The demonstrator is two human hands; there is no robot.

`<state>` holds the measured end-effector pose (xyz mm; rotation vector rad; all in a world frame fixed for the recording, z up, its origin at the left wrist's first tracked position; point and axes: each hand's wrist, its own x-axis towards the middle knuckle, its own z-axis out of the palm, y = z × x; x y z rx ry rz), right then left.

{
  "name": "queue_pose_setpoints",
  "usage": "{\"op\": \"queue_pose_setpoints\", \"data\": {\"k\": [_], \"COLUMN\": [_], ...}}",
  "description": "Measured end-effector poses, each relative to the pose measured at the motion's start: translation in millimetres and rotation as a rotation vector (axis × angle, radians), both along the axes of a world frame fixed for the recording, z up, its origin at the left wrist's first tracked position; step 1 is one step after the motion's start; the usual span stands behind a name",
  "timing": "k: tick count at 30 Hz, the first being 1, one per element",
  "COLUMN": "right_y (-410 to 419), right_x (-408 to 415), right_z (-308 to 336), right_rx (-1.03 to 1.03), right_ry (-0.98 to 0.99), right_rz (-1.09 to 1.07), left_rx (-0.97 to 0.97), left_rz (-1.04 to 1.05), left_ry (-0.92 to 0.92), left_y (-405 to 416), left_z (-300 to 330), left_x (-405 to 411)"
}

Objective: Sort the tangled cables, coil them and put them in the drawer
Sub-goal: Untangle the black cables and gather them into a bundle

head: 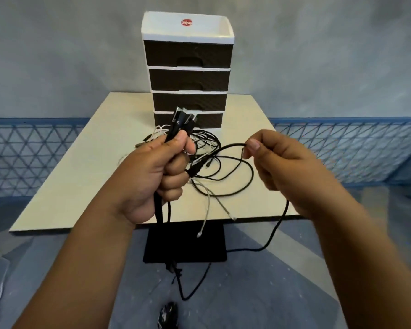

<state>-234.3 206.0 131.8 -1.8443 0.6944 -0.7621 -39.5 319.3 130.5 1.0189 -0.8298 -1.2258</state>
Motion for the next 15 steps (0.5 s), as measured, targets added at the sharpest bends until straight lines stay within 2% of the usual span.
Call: {"op": "queue_pose_setpoints", "data": {"k": [3,5,8,10,11,13,15], "right_y": [23,33,42,48,52,62,75], "right_x": [-10,-11,-15,-20,-22,-22,-19], "right_z": [-16,-34,-61,-74,-76,-74,-73], "right_rx": [0.111,0.140,0.035,-0.121,-0.206,-0.243,-0.045], "right_ry": [0.044,0.148,0.559,0.832,0.901,0.815,0.514], "right_rz": [0.042,0.066,0.156,0.271,0.329,0.410,0.510], "left_rx": [0.001,-0.012,-0.050,-0.076,-0.088,-0.105,-0.118], "left_rz": [-0.003,0.000,0.009,0.018,0.028,0.051,0.070], "left_ry": [-0.008,-0.004,-0.002,-0.013,-0.014,0.016,0.095], "left_y": [10,15,21,24,25,26,25], "left_z": [-5,-6,-3,-2,-2,-3,-5], "left_x": [-26,-37,-49,-55,-57,-61,-62]}}
